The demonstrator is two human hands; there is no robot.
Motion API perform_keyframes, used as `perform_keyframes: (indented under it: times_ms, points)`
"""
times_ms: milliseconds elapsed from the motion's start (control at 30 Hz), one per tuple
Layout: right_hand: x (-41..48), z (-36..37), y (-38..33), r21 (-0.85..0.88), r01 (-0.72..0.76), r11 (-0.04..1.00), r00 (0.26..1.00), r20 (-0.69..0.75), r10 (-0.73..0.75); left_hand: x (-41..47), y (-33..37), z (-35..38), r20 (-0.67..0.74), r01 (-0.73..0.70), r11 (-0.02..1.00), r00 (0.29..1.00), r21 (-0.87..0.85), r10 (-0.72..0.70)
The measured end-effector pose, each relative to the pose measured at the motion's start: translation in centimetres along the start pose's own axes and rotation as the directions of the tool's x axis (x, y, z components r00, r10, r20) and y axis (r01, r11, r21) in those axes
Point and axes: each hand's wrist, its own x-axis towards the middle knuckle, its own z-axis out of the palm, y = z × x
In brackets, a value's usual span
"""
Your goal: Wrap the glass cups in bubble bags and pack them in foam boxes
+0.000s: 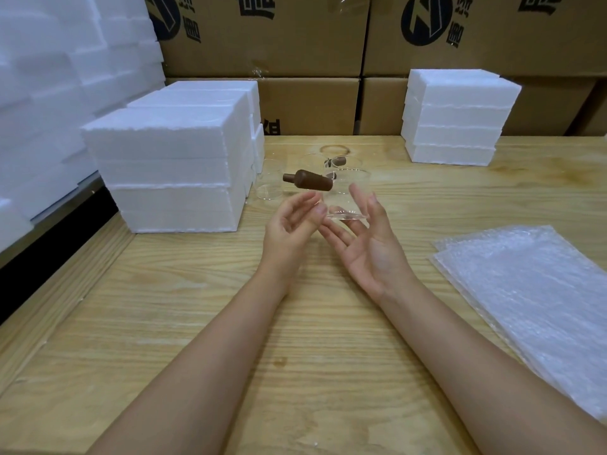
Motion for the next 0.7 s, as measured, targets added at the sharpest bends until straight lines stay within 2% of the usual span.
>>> perform_keyframes:
  times_ms: [100,233,433,600,700]
  points:
    - [0.03,0.01,0.07,0.005,-0.05,0.999,0.998,0.044,0.05,-0.12,-0.04,0.15,0.079,0.033,0.997,0.996,0.071,-0.039]
    - [0.19,-0.08,0.12,-0.024,-0.051,0.998,0.998,0.026,0.052,-0.19,-0.08,0.15,0.053,0.019,0.994,0.998,0.104,-0.024]
    - [0.35,-0.09,-0.11,-0.226,0.1,0.969,0.993,-0.043,-0.112,-0.19,-0.09,0.24,0.002,0.011,0.996,1.0,0.083,-0.011]
    - [0.18,0.25,-0.48,-0.201,0.148,0.968,0.989,0.002,-0.15,-0.24,-0.31,0.24,0.026,-0.037,0.989,0.999,0.146,0.033]
    - [0.15,0.16,-0.34,-0.154,0.149,0.977,0.989,0.001,-0.151,-0.23,-0.35,0.21,0.003,-0.034,0.995,0.999,0.091,0.034]
